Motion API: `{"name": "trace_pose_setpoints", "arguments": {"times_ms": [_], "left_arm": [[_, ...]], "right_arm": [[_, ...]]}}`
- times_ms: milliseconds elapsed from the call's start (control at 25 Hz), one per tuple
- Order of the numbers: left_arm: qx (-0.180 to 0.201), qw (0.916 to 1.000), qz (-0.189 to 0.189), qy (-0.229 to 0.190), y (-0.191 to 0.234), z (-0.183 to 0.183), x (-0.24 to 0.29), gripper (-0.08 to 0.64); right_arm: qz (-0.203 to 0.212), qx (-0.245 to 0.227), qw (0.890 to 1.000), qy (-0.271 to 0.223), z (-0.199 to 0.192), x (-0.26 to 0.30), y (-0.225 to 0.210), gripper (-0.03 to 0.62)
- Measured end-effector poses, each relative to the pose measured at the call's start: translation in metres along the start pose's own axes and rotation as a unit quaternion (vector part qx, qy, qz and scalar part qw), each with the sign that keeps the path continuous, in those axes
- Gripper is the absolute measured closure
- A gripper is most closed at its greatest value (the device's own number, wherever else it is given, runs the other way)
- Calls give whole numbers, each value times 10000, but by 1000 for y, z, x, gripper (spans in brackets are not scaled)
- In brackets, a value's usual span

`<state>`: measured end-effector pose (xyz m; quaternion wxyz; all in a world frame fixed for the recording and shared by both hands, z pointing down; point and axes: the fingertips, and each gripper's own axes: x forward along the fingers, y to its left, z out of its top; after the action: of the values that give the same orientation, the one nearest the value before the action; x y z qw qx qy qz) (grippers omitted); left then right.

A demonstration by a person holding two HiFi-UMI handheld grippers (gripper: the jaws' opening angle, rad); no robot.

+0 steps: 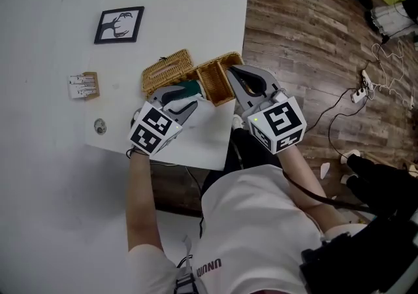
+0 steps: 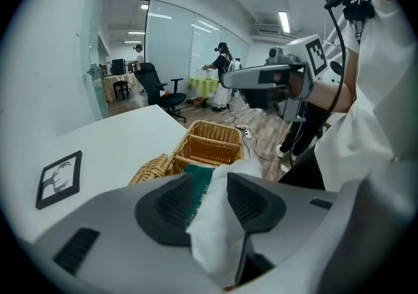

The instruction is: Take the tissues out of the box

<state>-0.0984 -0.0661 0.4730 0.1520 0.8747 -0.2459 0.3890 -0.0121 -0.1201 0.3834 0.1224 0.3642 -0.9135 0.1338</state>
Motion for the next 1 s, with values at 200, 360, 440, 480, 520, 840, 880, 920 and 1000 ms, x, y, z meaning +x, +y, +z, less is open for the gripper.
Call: {"name": "trace_pose_setpoints", "arguments": {"times_ms": [200, 360, 440, 480, 520, 840, 880, 920, 1000], "left_arm": [[339, 9983, 13, 472, 2, -13, 15, 388], [460, 9959, 30, 781, 4, -20, 23, 406], [446, 9952, 24, 873, 4, -23, 27, 421], [427, 9950, 9, 906, 4, -24, 29, 426], [408, 9948, -8, 930, 4, -25, 31, 431], [301, 9953, -89, 915, 5, -27, 33, 496], [287, 9955, -93, 896, 5, -27, 32, 507], [278, 9956, -102, 884, 5, -26, 31, 516], [286, 9958, -118, 864, 6, -25, 28, 522]], "right_arm": [[-33, 6, 10000, 42, -3, 0, -1, 572], [-33, 25, 9999, 93, -6, 2, -1, 572], [-37, 31, 9999, 105, -7, 2, -1, 572], [-40, 37, 9999, 108, -7, 2, -2, 572], [-43, 43, 9999, 107, -7, 3, -2, 572], [-88, 105, 9999, 87, -5, 7, 0, 572], [-92, 107, 9999, 89, -5, 7, 0, 572], [-97, 107, 9999, 86, -4, 7, 1, 572], [-109, 104, 9999, 72, -3, 8, 0, 572]]}}
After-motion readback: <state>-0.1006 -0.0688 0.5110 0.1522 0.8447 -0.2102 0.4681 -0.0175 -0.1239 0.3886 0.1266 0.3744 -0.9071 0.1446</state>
